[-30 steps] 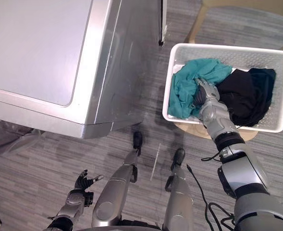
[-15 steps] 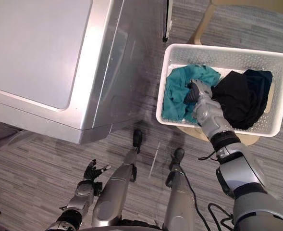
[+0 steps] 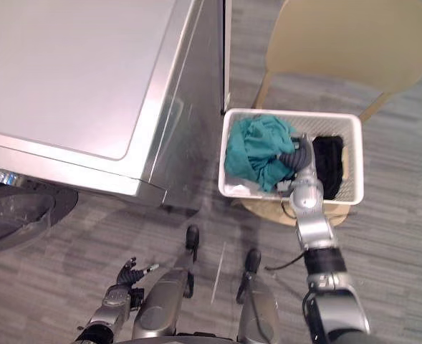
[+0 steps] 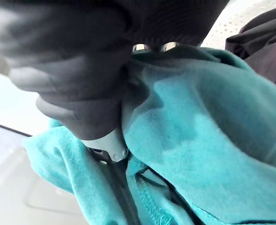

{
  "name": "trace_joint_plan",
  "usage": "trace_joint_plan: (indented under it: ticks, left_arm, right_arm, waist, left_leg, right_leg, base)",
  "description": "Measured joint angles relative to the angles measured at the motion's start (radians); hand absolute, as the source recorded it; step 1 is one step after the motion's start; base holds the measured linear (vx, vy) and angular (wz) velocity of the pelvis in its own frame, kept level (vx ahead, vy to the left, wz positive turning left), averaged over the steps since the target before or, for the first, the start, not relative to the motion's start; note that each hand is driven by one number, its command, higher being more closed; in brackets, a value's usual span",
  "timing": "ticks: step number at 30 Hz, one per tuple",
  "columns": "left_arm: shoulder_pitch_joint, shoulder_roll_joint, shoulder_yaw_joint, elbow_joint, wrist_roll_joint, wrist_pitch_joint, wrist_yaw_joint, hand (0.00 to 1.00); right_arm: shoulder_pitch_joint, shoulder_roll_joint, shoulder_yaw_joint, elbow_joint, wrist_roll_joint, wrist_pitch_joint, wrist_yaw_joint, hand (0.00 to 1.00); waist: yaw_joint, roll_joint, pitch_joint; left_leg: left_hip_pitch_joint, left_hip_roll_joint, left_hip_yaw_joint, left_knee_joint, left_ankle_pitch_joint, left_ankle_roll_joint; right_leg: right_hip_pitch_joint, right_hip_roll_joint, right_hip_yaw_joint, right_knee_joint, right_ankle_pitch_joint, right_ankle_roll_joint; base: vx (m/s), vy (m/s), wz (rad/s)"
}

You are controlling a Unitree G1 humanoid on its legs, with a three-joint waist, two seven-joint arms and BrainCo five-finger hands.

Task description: Pick up the laundry basket with both hands and put the clothes into the washing machine.

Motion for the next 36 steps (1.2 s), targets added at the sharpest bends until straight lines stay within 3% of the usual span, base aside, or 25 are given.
trace_joint_plan:
  ticks: [3, 6, 10, 14, 15, 17, 18, 21, 22, 23, 24, 25, 26, 28, 30, 32, 34, 36]
  left_arm:
    - [0.025, 0.000, 0.005, 0.011, 0.013, 0.015, -0.015, 0.00]
    - [0.063, 0.000, 0.021, 0.019, 0.018, 0.018, -0.017, 0.00]
    - [0.095, 0.002, 0.041, 0.019, 0.017, 0.019, -0.016, 0.00]
    - [0.095, 0.000, 0.037, 0.006, 0.011, 0.017, -0.015, 0.00]
    - [0.094, -0.001, 0.041, 0.002, 0.007, 0.017, -0.012, 0.00]
    - [0.095, -0.005, 0.052, -0.034, 0.006, 0.016, -0.006, 0.00]
    - [0.116, -0.005, 0.062, -0.093, 0.005, 0.015, 0.009, 0.00]
    - [0.147, -0.032, 0.079, -0.204, -0.016, 0.014, 0.039, 0.00]
    - [0.171, -0.055, 0.076, -0.267, -0.029, 0.012, 0.054, 0.00]
    - [0.197, -0.095, 0.066, -0.322, -0.036, 0.013, 0.064, 0.00]
    - [0.215, -0.115, 0.040, -0.366, -0.040, 0.013, 0.067, 0.00]
    - [0.220, -0.125, -0.006, -0.410, -0.058, 0.014, 0.070, 0.00]
    - [0.216, -0.126, -0.023, -0.432, -0.060, 0.014, 0.068, 0.00]
    - [0.216, -0.128, -0.054, -0.541, -0.061, 0.012, 0.065, 0.00]
    - [0.215, -0.110, -0.066, -0.694, -0.054, -0.022, 0.043, 0.00]
    - [0.195, -0.085, -0.080, -0.788, -0.049, -0.061, 0.023, 0.00]
    - [0.165, -0.060, -0.103, -0.842, -0.027, -0.090, -0.012, 0.00]
    - [0.131, -0.056, -0.172, -0.895, -0.009, -0.102, -0.039, 0.00]
  right_arm:
    - [0.099, 0.084, 0.005, -0.124, 0.079, -0.009, 0.012, 1.00]
    - [0.185, 0.144, 0.027, -0.220, 0.173, -0.050, 0.063, 1.00]
    - [0.214, 0.170, 0.075, -0.275, 0.241, -0.075, 0.112, 1.00]
    - [0.233, 0.176, 0.092, -0.288, 0.266, -0.096, 0.132, 1.00]
    - [0.233, 0.183, 0.092, -0.291, 0.265, -0.096, 0.131, 1.00]
    - [0.238, 0.197, 0.090, -0.315, 0.263, -0.097, 0.129, 1.00]
    - [0.227, 0.207, 0.107, -0.324, 0.258, -0.099, 0.131, 1.00]
    - [0.186, 0.210, 0.150, -0.330, 0.251, -0.101, 0.129, 1.00]
    - [0.174, 0.209, 0.165, -0.337, 0.252, -0.102, 0.127, 1.00]
    - [0.175, 0.197, 0.169, -0.349, 0.251, -0.103, 0.126, 1.00]
    - [0.178, 0.183, 0.167, -0.349, 0.251, -0.104, 0.122, 1.00]
    - [0.184, 0.159, 0.158, -0.348, 0.251, -0.103, 0.119, 1.00]
    - [0.182, 0.154, 0.149, -0.346, 0.251, -0.103, 0.116, 1.00]
    - [0.158, 0.139, 0.121, -0.331, 0.251, -0.104, 0.110, 1.00]
    - [0.142, 0.128, 0.103, -0.330, 0.252, -0.113, 0.113, 1.00]
    - [0.140, 0.118, 0.099, -0.317, 0.252, -0.113, 0.125, 1.00]
    - [0.139, 0.121, 0.105, -0.312, 0.252, -0.110, 0.150, 1.00]
    - [0.140, 0.119, 0.110, -0.312, 0.254, -0.109, 0.183, 1.00]
  waist:
    - [0.001, -0.014, -0.056]
    - [0.000, -0.019, -0.116]
    - [0.001, -0.023, -0.143]
    - [-0.006, -0.026, -0.144]
    - [-0.004, -0.024, -0.144]
    - [-0.013, -0.031, -0.146]
    - [-0.009, -0.052, -0.158]
    - [0.039, -0.055, -0.164]
    - [0.063, -0.044, -0.165]
    - [0.054, 0.003, -0.166]
    - [0.049, 0.028, -0.164]
    - [0.046, 0.042, -0.164]
    - [0.037, 0.035, -0.161]
    - [0.029, 0.019, -0.154]
    - [0.021, 0.037, -0.169]
    - [0.015, 0.051, -0.178]
    - [0.001, 0.055, -0.180]
    - [-0.007, 0.082, -0.206]
  left_leg:
    - [0.061, -0.004, 0.024, -0.001, -0.030, 0.004]
    - [0.112, -0.008, 0.037, -0.001, -0.048, 0.005]
    - [0.155, -0.002, 0.062, 0.000, -0.059, 0.000]
    - [0.159, -0.020, 0.008, 0.013, -0.060, 0.000]
    - [0.145, -0.021, -0.018, 0.012, -0.054, 0.016]
    - [0.120, -0.034, -0.062, 0.038, -0.049, 0.023]
    - [0.071, -0.054, -0.106, 0.095, -0.053, 0.017]
    - [-0.033, -0.047, -0.132, 0.204, -0.052, -0.002]
    - [-0.067, -0.029, -0.144, 0.214, -0.041, -0.016]
    - [-0.094, 0.003, -0.196, 0.205, -0.022, -0.028]
    - [-0.094, 0.023, -0.201, 0.169, -0.025, -0.016]
    - [-0.090, 0.052, -0.157, 0.114, -0.105, 0.042]
    - [-0.096, 0.051, -0.124, 0.106, -0.137, 0.063]
    - [-0.102, 0.028, -0.038, 0.194, -0.128, 0.051]
    - [-0.060, 0.017, 0.024, 0.368, -0.135, 0.047]
    - [0.013, 0.032, 0.062, 0.414, -0.246, 0.008]
    - [0.098, 0.047, 0.083, 0.362, -0.275, -0.003]
    - [0.185, 0.054, 0.073, 0.171, -0.261, -0.021]
  right_leg:
    - [0.059, 0.001, 0.022, -0.031, 0.003, 0.003]
    - [0.113, -0.001, 0.029, -0.061, 0.007, 0.009]
    - [0.132, -0.001, 0.048, -0.041, 0.000, 0.005]
    - [0.074, -0.032, 0.067, 0.184, -0.081, 0.019]
    - [0.065, -0.031, 0.121, 0.246, -0.116, 0.044]
    - [0.034, -0.034, 0.212, 0.455, -0.198, 0.041]
    - [0.056, -0.026, 0.296, 0.530, -0.225, 0.054]
    - [0.092, 0.014, 0.333, 0.415, -0.322, 0.023]
    - [0.096, 0.031, 0.289, 0.358, -0.360, -0.025]
    - [0.091, 0.077, 0.239, 0.357, -0.355, -0.047]
    - [0.080, 0.104, 0.209, 0.366, -0.348, -0.066]
    - [0.085, 0.112, 0.150, 0.342, -0.328, -0.097]
    - [0.088, 0.092, 0.123, 0.317, -0.314, -0.111]
    - [0.080, 0.059, 0.066, 0.266, -0.259, -0.131]
    - [0.061, 0.044, 0.013, 0.189, -0.179, -0.139]
    - [0.057, 0.042, -0.030, 0.149, -0.139, -0.142]
    - [0.065, 0.035, -0.072, 0.131, -0.120, -0.137]
    - [0.089, 0.047, -0.133, 0.101, -0.096, -0.112]
  base:
    - [0.08, 0.005, -0.20]
    - [0.08, 0.011, -0.12]
    - [0.03, -0.004, -0.20]
    - [0.00, -0.011, 0.41]
    - [-0.06, -0.053, 1.00]
    - [-0.04, -0.136, 1.16]
    - [0.00, -0.207, 1.02]
    - [-0.18, -0.350, 0.52]
    - [-0.22, -0.238, 0.46]
    - [-0.29, -0.274, 0.63]
    - [-0.38, -0.309, 1.07]
    - [-0.33, -0.245, 1.08]
    - [-0.34, -0.173, 1.28]
    - [-0.28, -0.134, 0.91]
    - [-0.25, -0.126, 0.73]
    - [-0.18, 0.008, 0.74]
    - [-0.16, 0.056, 0.74]
    - [-0.13, 0.108, 0.72]
